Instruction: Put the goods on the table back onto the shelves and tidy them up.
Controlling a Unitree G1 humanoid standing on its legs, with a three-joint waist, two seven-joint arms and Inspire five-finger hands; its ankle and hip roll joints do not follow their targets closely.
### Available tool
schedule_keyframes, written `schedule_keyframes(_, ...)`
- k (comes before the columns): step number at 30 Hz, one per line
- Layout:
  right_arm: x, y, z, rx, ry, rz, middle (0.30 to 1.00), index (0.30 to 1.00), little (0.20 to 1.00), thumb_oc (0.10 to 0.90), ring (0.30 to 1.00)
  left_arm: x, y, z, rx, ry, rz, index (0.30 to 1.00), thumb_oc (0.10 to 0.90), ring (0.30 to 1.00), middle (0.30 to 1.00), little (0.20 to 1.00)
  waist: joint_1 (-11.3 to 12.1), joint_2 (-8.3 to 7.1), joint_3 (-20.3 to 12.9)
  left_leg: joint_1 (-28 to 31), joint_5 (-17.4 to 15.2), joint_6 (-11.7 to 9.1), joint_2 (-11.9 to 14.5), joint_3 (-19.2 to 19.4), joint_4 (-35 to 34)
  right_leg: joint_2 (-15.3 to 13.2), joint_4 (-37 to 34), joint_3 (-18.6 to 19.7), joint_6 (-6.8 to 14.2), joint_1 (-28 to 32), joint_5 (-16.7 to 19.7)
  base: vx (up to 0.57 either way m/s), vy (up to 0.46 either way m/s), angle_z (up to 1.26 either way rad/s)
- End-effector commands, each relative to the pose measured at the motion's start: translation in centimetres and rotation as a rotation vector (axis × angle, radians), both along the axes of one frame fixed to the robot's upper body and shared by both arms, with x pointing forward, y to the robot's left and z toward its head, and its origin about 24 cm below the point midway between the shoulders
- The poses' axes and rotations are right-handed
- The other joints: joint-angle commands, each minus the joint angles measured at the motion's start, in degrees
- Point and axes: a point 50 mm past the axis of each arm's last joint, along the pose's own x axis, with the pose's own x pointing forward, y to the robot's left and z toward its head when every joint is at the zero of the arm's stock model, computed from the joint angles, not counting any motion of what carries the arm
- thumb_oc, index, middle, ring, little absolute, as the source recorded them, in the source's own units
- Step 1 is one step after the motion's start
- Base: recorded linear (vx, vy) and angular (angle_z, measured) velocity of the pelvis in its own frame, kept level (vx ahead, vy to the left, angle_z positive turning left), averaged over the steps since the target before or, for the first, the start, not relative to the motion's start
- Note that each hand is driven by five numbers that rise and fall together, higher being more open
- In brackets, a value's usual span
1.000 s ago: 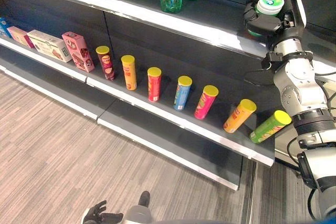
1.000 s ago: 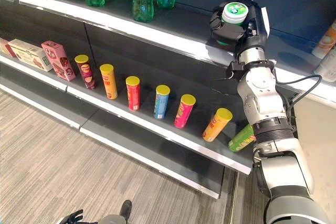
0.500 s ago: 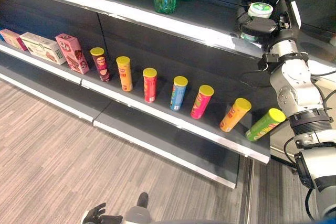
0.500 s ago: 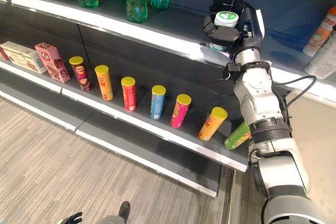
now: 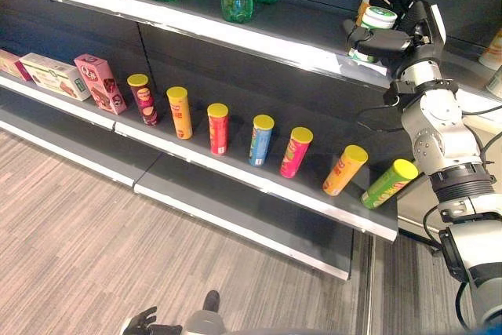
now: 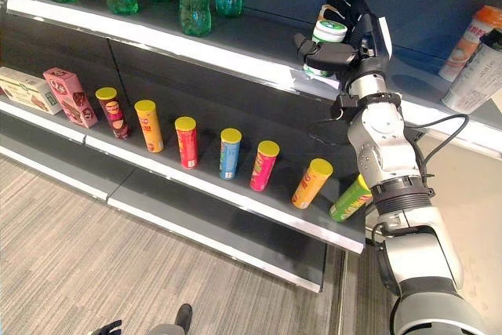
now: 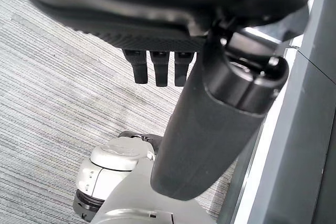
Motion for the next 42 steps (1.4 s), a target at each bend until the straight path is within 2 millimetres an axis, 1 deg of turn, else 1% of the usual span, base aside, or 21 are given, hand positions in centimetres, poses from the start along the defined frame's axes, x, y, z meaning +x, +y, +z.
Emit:
schedule_keyframes(1, -0.8, 1.2, 5.9, 0.019, -0.22, 0.05, 0.9, 0.9, 0.9, 0.8, 0.9, 1.0, 1.9, 0.7, 0.08, 0.005, -0.066, 0.9, 0.8, 0.9, 0.9, 0.9, 1.1, 0.31, -2.3, 6.7, -11.6, -4.0, 3.9, 4.3, 0.3, -0.9, 2.3, -1.4, -0.3, -1.4, -1.6, 0.0, 0.0, 0.0)
schedule_keyframes(6, -1.1, 1.4, 5.9, 0.041, -0.243, 0.069, 0.9, 0.9, 0.9, 0.8, 0.9, 0.8, 2.0, 0.6, 0.082, 0.013, -0.062, 0.9, 0.8, 0.9, 0.9, 0.9, 1.1, 0.25, -2.4, 6.8, -11.6, -4.0, 3.9, 4.3, 0.3, -0.9, 2.2, -1.3, -0.4, -1.3, -1.6, 0.0, 0.0, 0.0)
schedule_keyframes(14, -1.9, 1.4, 6.7, 0.046, -0.3, 0.083, 0.9, 0.9, 0.9, 0.8, 0.9, 0.6, 2.0, 0.6, 0.085, 0.019, -0.055, 0.9, 0.8, 0.9, 0.9, 0.9, 0.8, 0.24, -2.7, 6.9, -11.8, -3.9, 3.9, 4.8, 0.3, -1.0, 2.0, -1.0, -0.2, -1.6, -1.3, 0.0, 0.0, 0.0)
schedule_keyframes(18, -2.9, 1.1, 7.6, 0.091, -0.375, 0.097, 0.9, 0.9, 0.9, 0.8, 0.9, 0.6, 2.1, 0.6, 0.09, 0.016, -0.045, 0.9, 0.8, 0.9, 0.9, 0.9, 0.5, 0.34, -2.7, 7.0, -12.0, -3.8, 3.9, 5.0, 0.3, -1.1, 2.0, -0.7, -0.1, -1.6, -1.3, -0.02, 0.009, 0.0)
schedule_keyframes(19, -2.9, 1.1, 7.7, 0.09, -0.376, 0.095, 0.9, 0.9, 0.9, 0.8, 0.9, 0.6, 2.1, 0.6, 0.089, 0.015, -0.048, 0.9, 0.8, 0.9, 0.9, 0.9, 0.6, 0.29, -2.5, 6.4, -10.8, -3.4, 3.4, 5.2, 0.3, -1.7, 2.2, -1.7, -0.4, -2.2, -0.2, -0.07, 0.035, -0.01)
schedule_keyframes(21, -3.3, 1.0, 7.9, 0.119, -0.403, 0.108, 0.9, 0.9, 0.9, 0.8, 0.9, 0.6, 2.1, 0.6, 0.089, 0.016, -0.044, 0.9, 0.8, 0.9, 0.9, 0.9, 0.5, 0.34, -2.5, 6.4, -10.8, -3.3, 3.4, 5.3, 0.3, -1.6, 2.2, -1.5, -0.4, -2.2, -0.2, 0.0, -0.001, -0.03)
schedule_keyframes(22, -3.5, 1.0, 8.1, 0.131, -0.422, 0.114, 0.9, 0.9, 0.9, 0.8, 0.9, 0.5, 2.1, 0.6, 0.091, 0.018, -0.04, 0.9, 0.8, 0.9, 0.9, 0.9, 0.3, 0.36, -2.8, 6.9, -11.9, -3.8, 3.8, 5.1, 0.3, -1.1, 1.9, -0.5, -0.1, -1.7, -1.2, 0.07, -0.041, -0.05)
schedule_keyframes(23, -4.0, 1.1, 8.6, 0.142, -0.459, 0.127, 0.9, 0.9, 0.9, 0.8, 0.9, 0.6, 2.1, 0.6, 0.093, 0.018, -0.04, 0.9, 0.8, 0.9, 0.9, 0.9, 0.2, 0.49, -2.8, 6.9, -11.9, -3.8, 3.8, 5.3, 0.3, -1.1, 1.9, -0.4, -0.1, -1.8, -1.2, 0.0, -0.007, -0.06)
schedule_keyframes(24, -4.3, 1.0, 8.8, 0.149, -0.479, 0.131, 0.9, 0.9, 0.9, 0.8, 0.9, 0.6, 2.0, 0.6, 0.092, 0.016, -0.044, 0.9, 0.8, 0.9, 0.9, 0.9, 0.2, 0.58, -2.6, 6.5, -10.9, -3.3, 3.4, 5.5, 0.3, -1.6, 2.1, -1.2, -0.4, -2.3, -0.1, -0.07, 0.034, -0.08)
schedule_keyframes(27, -4.9, 1.2, 9.2, 0.153, -0.517, 0.139, 0.9, 0.9, 0.9, 0.8, 0.9, 0.7, 1.9, 0.5, 0.093, 0.016, -0.046, 0.9, 0.8, 0.9, 0.9, 0.9, 0.0, 0.61, -2.7, 6.4, -10.9, -3.3, 3.4, 5.6, 0.3, -1.6, 2.0, -1.1, -0.3, -2.4, -0.1, -0.02, 0.01, -0.01)
schedule_keyframes(28, -5.7, 1.2, 9.7, 0.149, -0.564, 0.136, 0.9, 0.9, 0.9, 0.8, 0.9, 0.6, 1.8, 0.5, 0.093, 0.018, -0.043, 0.9, 0.8, 0.9, 0.9, 0.9, -0.2, 0.76, -2.8, 6.5, -10.9, -3.3, 3.5, 5.6, 0.3, -1.6, 2.0, -1.1, -0.4, -2.4, -0.1, 0.0, 0.0, 0.0)
schedule_keyframes(31, -6.0, 1.2, 9.8, 0.144, -0.579, 0.128, 0.9, 0.9, 0.9, 0.8, 0.9, 0.7, 1.7, 0.5, 0.093, 0.018, -0.044, 0.9, 0.8, 0.9, 0.9, 0.9, -0.3, 0.81, -2.9, 6.5, -10.9, -3.3, 3.5, 5.6, 0.3, -1.6, 2.0, -1.1, -0.4, -2.4, -0.1, 0.0, 0.0, 0.0)
schedule_keyframes(32, -6.6, 1.3, 9.9, 0.105, -0.608, 0.098, 0.9, 0.9, 0.9, 0.8, 0.9, 0.8, 1.6, 0.4, 0.094, 0.015, -0.045, 0.9, 0.8, 0.9, 0.9, 0.9, -0.6, 0.99, -2.9, 6.6, -11.0, -3.2, 3.5, 5.7, 0.3, -1.6, 2.1, -0.9, -0.4, -2.4, -0.2, 0.0, 0.0, 0.0)
schedule_keyframes(34, -7.3, 1.6, 9.6, 0.047, -0.629, 0.06, 0.9, 0.9, 0.9, 0.8, 0.9, 0.9, 1.4, 0.4, 0.096, 0.015, -0.044, 0.9, 0.8, 0.9, 0.9, 0.9, -1.0, 1.16, -2.8, 6.6, -11.0, -3.1, 3.5, 5.8, 0.3, -1.7, 2.0, -0.7, -0.4, -2.5, -0.2, 0.0, 0.0, 0.0)
schedule_keyframes(36, -8.1, 2.0, 9.0, -0.061, -0.646, -0.002, 0.9, 0.9, 0.9, 0.8, 0.9, 0.8, 1.4, 0.3, 0.102, 0.018, -0.035, 0.9, 0.8, 0.9, 0.9, 0.9, -1.7, 1.51, -2.6, 6.7, -11.1, -3.0, 3.5, 6.1, 0.3, -1.7, 2.0, -0.4, -0.4, -2.6, -0.2, 0.0, 0.0, 0.0)
schedule_keyframes(38, -9.0, 2.8, 7.3, -0.15, -0.642, -0.028, 0.9, 0.9, 0.9, 0.8, 0.9, 0.6, 1.2, 0.3, 0.112, 0.026, -0.023, 0.9, 0.8, 0.9, 0.9, 0.9, -2.4, 1.9, -2.4, 6.9, -11.3, -2.9, 3.5, 6.4, 0.3, -1.8, 2.1, 0.1, -0.4, -2.8, -0.2, -0.01, 0.005, -0.09)
schedule_keyframes(39, -9.0, 2.8, 7.3, -0.15, -0.641, -0.03, 0.9, 0.9, 0.9, 0.8, 0.9, 0.6, 1.3, 0.3, 0.112, 0.027, -0.023, 0.9, 0.8, 0.9, 0.9, 0.9, -2.4, 1.86, -2.5, 6.9, -11.3, -2.9, 3.5, 6.4, 0.3, -1.8, 2.1, 0.1, -0.4, -2.8, -0.2, -0.01, 0.008, -0.17)
schedule_keyframes(40, -9.5, 3.1, 6.2, -0.187, -0.63, -0.03, 0.9, 0.9, 0.9, 0.8, 0.9, 0.5, 1.1, 0.2, 0.113, 0.03, -0.011, 0.9, 0.8, 0.9, 0.9, 0.9, -3.0, 2.14, -2.2, 7.0, -11.4, -2.8, 3.5, 6.7, 0.3, -1.8, 2.0, 0.3, -0.4, -2.9, -0.2, -0.01, 0.007, -0.18)
schedule_keyframes(42, -10.3, 3.3, 5.4, -0.24, -0.63, -0.025, 0.9, 0.9, 0.9, 0.8, 0.9, 0.5, 1.1, 0.2, 0.114, 0.025, 0.0, 0.9, 0.8, 0.9, 0.9, 0.9, -3.5, 2.23, -2.0, 7.0, -11.4, -2.7, 3.6, 6.8, 0.3, -1.8, 2.0, 0.5, -0.4, -3.0, -0.1, -0.01, 0.012, -0.12)
